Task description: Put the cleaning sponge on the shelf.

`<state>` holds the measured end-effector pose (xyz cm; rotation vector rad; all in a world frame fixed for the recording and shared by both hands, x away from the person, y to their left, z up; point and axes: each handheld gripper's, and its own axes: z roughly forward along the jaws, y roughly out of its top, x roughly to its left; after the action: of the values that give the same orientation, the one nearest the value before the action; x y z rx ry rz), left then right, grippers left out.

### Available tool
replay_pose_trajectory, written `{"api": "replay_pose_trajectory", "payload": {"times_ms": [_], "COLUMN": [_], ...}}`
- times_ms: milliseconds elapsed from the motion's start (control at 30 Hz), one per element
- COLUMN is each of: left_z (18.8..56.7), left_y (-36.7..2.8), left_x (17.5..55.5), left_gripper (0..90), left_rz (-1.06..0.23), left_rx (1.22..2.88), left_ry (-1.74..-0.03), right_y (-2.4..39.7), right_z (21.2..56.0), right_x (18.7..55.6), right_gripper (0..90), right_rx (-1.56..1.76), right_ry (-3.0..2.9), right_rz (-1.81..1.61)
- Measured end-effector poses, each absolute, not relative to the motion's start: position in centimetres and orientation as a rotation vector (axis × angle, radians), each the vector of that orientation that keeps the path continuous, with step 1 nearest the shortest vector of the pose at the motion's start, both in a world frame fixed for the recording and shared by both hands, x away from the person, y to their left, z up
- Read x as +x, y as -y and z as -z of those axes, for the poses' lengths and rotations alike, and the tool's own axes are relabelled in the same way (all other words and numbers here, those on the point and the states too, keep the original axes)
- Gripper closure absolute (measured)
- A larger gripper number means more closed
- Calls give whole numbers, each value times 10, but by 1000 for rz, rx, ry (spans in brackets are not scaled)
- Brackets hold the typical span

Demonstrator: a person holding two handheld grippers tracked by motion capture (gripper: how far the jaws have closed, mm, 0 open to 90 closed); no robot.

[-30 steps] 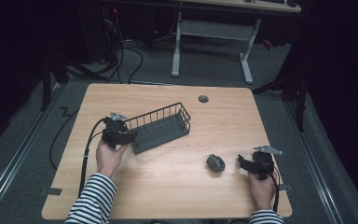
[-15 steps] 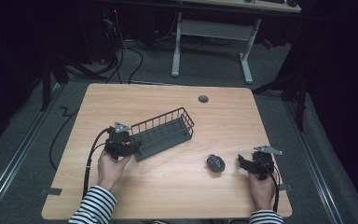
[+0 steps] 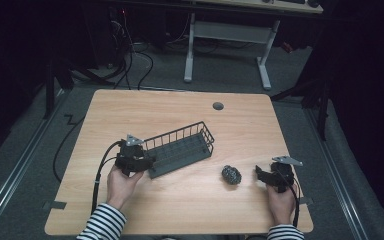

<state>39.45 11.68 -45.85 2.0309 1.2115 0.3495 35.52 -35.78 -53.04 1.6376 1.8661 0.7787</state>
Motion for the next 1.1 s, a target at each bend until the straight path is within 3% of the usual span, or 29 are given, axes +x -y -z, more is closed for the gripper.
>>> {"api": "replay_pose_trajectory", "payload": {"times_ms": [367, 667, 1100], "left_z": [457, 449, 436], "left_y": [-117, -124, -147], "left_x": [395, 393, 384], "left_gripper": [421, 311, 272], "left_rz": [-354, -362, -415], "left_rx": [2027, 1982, 1899], "left_ry": [-1229, -1242, -1238], "right_y": [358, 358, 358], "right_z": [530, 530, 530], "right_x": [355, 355, 355], "right_gripper": [278, 278, 278], "right_rx": [1638, 1638, 1638], "right_ry": [-1866, -1868, -1867], "right_rz": [-778, -776, -777]}}
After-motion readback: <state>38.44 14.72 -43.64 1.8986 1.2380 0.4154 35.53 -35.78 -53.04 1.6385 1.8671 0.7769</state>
